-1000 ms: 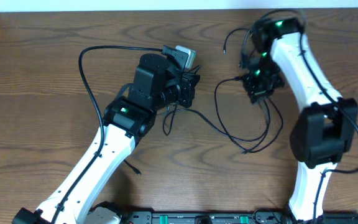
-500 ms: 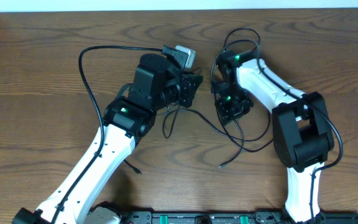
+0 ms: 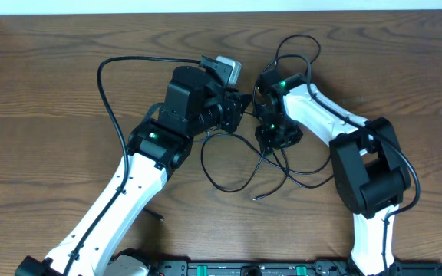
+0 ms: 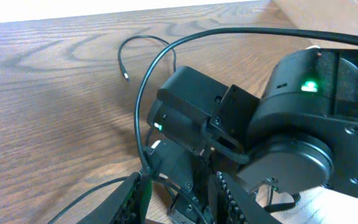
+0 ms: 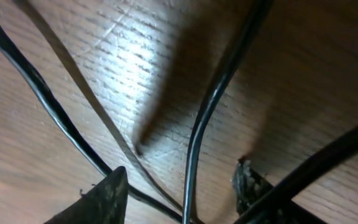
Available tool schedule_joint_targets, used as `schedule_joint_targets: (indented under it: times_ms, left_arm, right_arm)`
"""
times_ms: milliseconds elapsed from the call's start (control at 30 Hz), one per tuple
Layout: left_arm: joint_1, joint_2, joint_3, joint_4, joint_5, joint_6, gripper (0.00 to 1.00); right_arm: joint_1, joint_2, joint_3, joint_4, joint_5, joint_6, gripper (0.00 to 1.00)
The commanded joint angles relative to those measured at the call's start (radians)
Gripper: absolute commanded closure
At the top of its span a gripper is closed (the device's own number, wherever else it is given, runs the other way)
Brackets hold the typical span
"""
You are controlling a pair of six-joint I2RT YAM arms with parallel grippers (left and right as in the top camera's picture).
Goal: Untangle cables
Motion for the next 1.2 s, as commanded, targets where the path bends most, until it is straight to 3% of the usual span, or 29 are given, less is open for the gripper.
schedule_joint_targets:
  times_ms: [0, 400, 467, 567, 700, 933, 1167]
  left_arm:
    - [0.009, -0.014, 0.006, 0.000, -0.010, 0.006, 0.64]
    - [0.071, -0.014, 0.006, 0.000, -0.010, 0.006, 0.64]
    - [0.083, -0.014, 0.006, 0.000, -0.010, 0.006, 0.64]
    - [0.102, -0.016, 0.006, -0.001, -0.010, 0.006, 0.64]
    - [0.114, -0.016, 0.006, -0.009, -0.010, 0.006, 0.64]
    - [0.114, -0.016, 0.006, -0.027, -0.010, 0.006, 0.62]
    - [0.114, -0.016, 0.006, -0.029, -0.010, 0.006, 0.61]
  right_arm:
    - [0.023, 0.034, -0.068, 0.032, -0.011, 0.043, 0.52]
    - [0.032, 0.034, -0.208, 0.140, -0.011, 0.106, 0.67]
    - [0.032, 0.034, -0.220, 0.147, -0.011, 0.106, 0.74]
    - [0.032, 0.034, -0.237, 0.154, -0.009, 0.114, 0.99]
    - [0.016, 0.029, -0.227, 0.148, 0.053, 0.161, 0.99]
    - [-0.069, -0.100, -0.013, -0.085, 0.181, 0.162, 0.99]
    - [-0.137, -0.301, 0.403, -0.310, 0.237, 0.123, 0.99]
